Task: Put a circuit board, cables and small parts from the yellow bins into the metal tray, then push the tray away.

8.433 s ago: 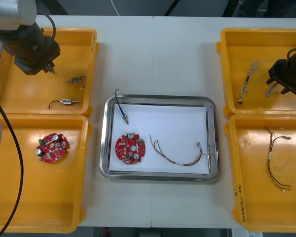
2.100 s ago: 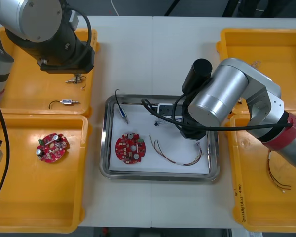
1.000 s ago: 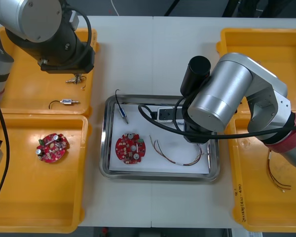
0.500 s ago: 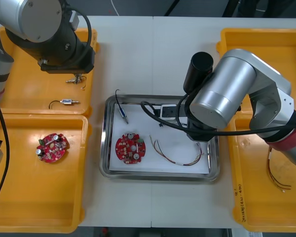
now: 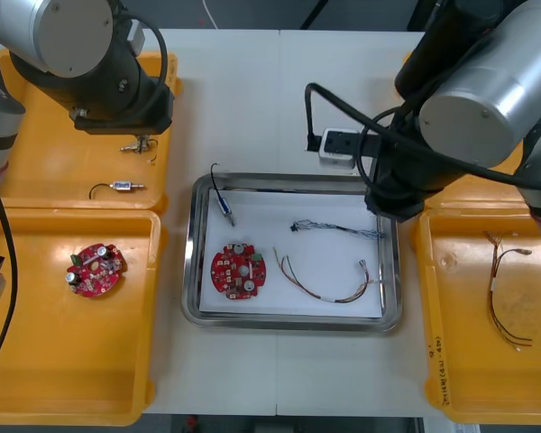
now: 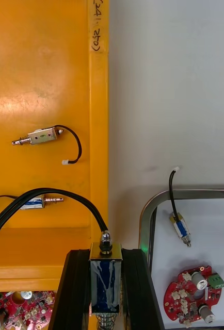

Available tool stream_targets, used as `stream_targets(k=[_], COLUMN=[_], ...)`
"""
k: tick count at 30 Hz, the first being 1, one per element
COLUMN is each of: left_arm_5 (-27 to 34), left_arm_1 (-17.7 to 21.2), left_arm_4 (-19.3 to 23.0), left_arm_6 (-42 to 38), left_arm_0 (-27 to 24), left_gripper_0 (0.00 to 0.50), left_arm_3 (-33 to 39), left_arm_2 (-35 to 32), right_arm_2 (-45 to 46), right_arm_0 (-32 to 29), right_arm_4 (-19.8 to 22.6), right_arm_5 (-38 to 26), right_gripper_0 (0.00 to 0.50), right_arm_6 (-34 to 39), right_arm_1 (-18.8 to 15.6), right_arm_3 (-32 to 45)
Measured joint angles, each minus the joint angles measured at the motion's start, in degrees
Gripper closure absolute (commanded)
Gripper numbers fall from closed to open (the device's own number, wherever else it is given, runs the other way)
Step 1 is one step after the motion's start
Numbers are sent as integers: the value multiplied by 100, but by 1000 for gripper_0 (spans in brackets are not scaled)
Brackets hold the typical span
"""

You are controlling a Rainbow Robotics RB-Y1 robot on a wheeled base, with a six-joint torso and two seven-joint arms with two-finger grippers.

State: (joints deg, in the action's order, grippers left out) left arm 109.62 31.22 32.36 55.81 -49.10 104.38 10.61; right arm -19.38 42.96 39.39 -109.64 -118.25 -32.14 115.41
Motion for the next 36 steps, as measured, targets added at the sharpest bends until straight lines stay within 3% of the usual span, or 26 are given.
stream_targets(k=[7, 13, 21, 28, 32, 36], left_arm_5=[0, 0, 0, 0, -18, -197], left_arm_1=[0, -3, -138, -413, -552, -691], left_arm_4=[-4, -26, -259, -526, -695, -940], left_arm_6=[0, 0, 0, 0, -1, -1], left_arm_0=[0, 0, 2, 16, 98, 242], left_gripper_0=[500, 500, 500, 500, 500, 499], left_arm_3=[0, 1, 2, 2, 2, 2], left_arm_2=[-1, -1, -2, 2, 9, 102], right_arm_2=[936, 1891, 3295, 4329, 4569, 4687], right_arm_0=[-41, -473, -1487, -2178, -2521, -2845], right_arm_4=[578, 959, 1049, 1095, 1017, 932], right_arm_5=[-19, -20, -20, -21, -21, -21], right_gripper_0=[0, 0, 0, 0, 0, 0], right_arm_6=[33, 132, 365, 935, 1627, 1726], right_arm_1=[-139, -603, -1115, -1161, -1161, -1161], right_arm_3=[527, 911, 1230, 1320, 1470, 1578])
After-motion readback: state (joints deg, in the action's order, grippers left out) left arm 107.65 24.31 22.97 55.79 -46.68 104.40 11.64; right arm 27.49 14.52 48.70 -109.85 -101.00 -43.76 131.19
